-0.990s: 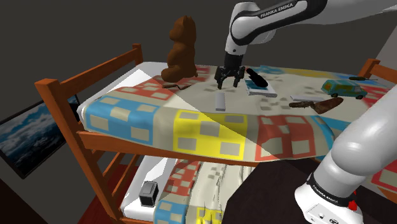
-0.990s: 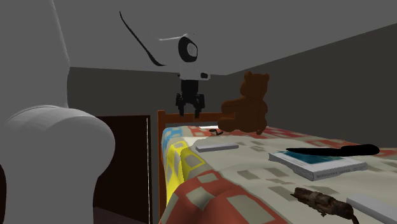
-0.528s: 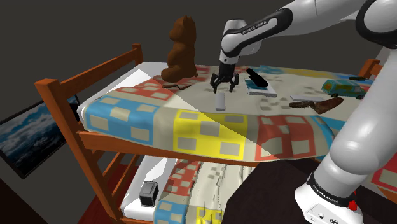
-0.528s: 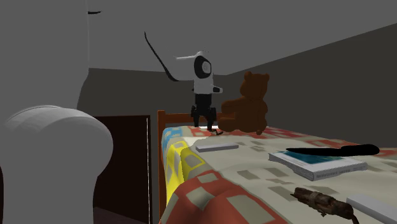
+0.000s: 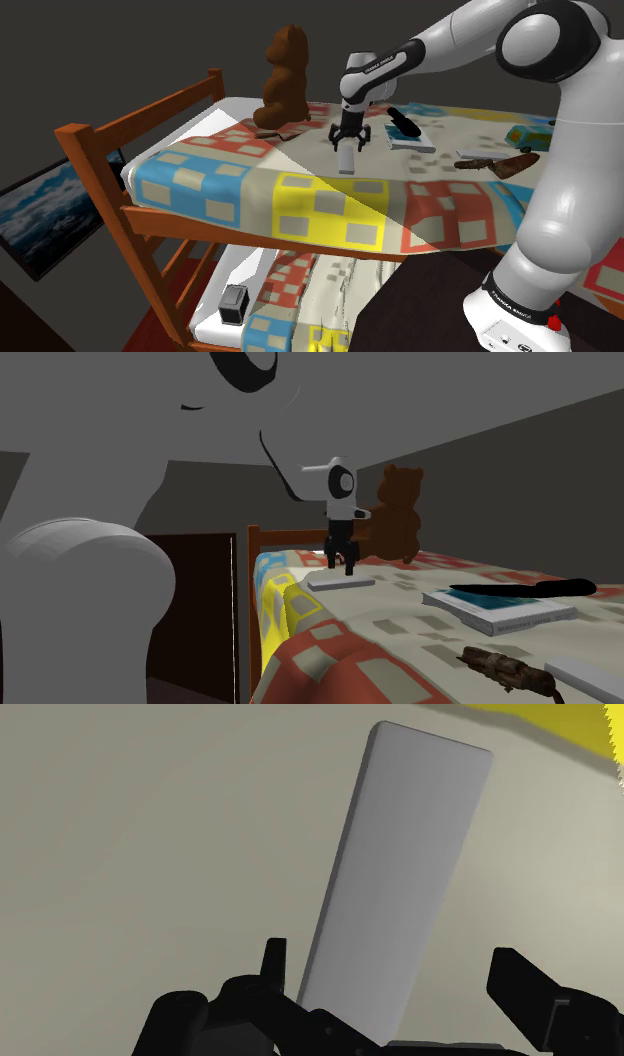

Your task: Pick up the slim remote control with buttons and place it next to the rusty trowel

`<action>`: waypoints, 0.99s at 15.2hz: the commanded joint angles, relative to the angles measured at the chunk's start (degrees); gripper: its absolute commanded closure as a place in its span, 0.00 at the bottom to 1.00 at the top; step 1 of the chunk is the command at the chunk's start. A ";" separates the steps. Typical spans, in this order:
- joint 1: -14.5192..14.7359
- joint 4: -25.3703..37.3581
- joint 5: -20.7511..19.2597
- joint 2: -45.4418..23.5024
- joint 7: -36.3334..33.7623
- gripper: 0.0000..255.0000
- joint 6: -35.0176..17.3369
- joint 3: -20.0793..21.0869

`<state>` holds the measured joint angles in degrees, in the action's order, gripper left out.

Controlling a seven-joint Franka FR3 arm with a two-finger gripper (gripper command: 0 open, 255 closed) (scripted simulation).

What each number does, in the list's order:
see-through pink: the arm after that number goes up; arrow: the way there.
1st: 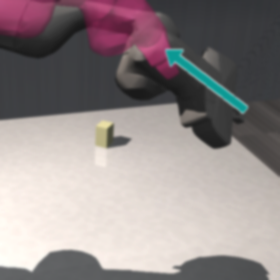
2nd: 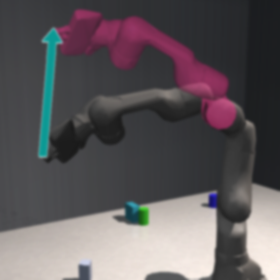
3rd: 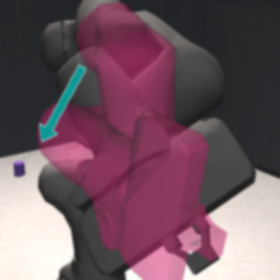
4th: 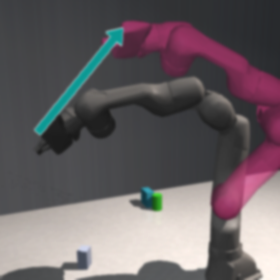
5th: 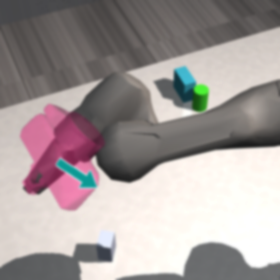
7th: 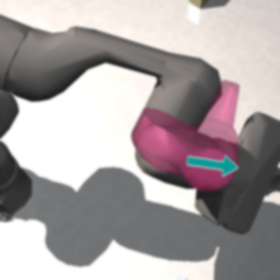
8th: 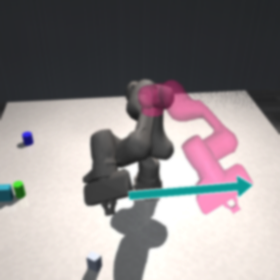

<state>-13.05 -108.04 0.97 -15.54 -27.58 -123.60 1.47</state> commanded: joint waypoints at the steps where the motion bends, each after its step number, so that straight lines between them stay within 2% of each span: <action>1: 0.00 -0.19 -0.03 -0.96 -0.27 0.00 -1.16 -0.08; 6: 0.05 -1.45 -0.05 -2.71 -0.28 0.00 -4.17 -0.07; 13: 0.05 -1.42 -0.05 -2.72 -0.29 0.00 -4.16 -0.07; 14: 0.05 -1.42 -0.05 -2.72 -0.29 1.00 -4.16 -0.07; 15: 0.05 -1.42 -0.05 -2.72 -0.29 1.00 -4.16 -0.07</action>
<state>-13.00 -109.45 0.92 -18.25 -27.87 -127.75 1.40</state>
